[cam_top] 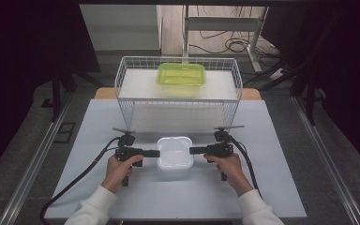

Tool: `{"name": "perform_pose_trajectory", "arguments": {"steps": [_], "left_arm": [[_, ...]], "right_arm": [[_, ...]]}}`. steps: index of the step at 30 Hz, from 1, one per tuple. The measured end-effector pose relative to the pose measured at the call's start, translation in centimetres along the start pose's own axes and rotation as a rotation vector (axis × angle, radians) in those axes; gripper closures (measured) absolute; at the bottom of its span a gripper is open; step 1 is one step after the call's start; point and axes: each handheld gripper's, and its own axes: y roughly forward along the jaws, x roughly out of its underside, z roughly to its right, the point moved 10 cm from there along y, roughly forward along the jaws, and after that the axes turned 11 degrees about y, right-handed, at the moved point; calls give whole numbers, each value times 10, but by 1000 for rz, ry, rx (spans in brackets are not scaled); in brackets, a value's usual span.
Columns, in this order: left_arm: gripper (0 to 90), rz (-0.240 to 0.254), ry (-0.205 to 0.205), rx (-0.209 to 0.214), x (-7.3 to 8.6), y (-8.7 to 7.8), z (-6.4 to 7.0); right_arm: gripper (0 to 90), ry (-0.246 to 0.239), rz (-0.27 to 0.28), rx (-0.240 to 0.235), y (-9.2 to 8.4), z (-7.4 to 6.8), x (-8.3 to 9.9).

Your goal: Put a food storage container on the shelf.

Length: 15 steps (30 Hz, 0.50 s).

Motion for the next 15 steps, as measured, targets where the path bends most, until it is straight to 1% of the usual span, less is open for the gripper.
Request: {"name": "perform_pose_trajectory", "arguments": {"steps": [1,3,6,9,14,15], "left_arm": [[739,7,6,-5,0,-1,0],[755,14,10,-8,0,-2,1],[781,26,19,-5,-1,-4,3],[800,30,38,-2,-2,-5,5],[800,35,50,0,-3,-6,6],[801,39,53,1,-3,-7,7]], "right_arm": [[736,6,4,-8,-1,-1,-1],[751,-2,9,-14,-3,-3,-1],[774,-15,18,-15,-5,-5,-1],[788,-32,31,-10,-7,-6,-2],[787,-47,37,-3,-8,-7,-1],[787,-61,45,-4,-9,-8,-2]]}}
